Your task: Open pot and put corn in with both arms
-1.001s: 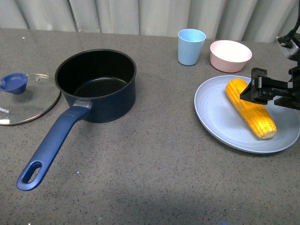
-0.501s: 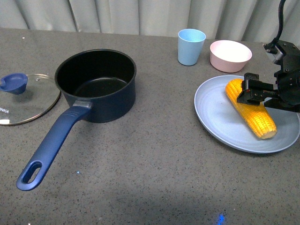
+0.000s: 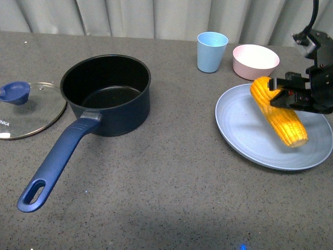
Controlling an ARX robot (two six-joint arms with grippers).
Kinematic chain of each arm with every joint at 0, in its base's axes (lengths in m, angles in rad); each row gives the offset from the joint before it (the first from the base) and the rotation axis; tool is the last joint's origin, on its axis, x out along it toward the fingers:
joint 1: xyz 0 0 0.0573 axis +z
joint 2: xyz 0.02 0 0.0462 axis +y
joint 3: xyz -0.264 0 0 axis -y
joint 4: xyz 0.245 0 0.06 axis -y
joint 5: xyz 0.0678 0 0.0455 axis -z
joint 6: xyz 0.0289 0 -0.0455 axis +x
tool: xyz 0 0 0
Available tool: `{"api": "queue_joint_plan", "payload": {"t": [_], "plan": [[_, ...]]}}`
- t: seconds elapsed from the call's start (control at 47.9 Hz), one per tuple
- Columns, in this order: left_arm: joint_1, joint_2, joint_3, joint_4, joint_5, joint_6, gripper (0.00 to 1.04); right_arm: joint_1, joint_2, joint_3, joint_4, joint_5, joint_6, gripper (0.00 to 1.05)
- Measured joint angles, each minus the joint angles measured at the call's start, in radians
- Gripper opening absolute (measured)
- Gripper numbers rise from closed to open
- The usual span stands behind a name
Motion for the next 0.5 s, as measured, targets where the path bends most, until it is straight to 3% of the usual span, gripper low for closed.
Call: {"api": "queue_joint_plan", "payload": {"t": [0.167, 0.501], "plan": [[0.000, 0.000, 0.000, 0.000, 0.000, 0.000, 0.98, 0.067, -0.116, 0.004, 0.035, -0.171, 0.043, 0.11], [0.000, 0.000, 0.000, 0.000, 0.000, 0.000, 0.98, 0.211, -0.047, 0.222, 0.031, -0.262, 0.181, 0.09]]}}
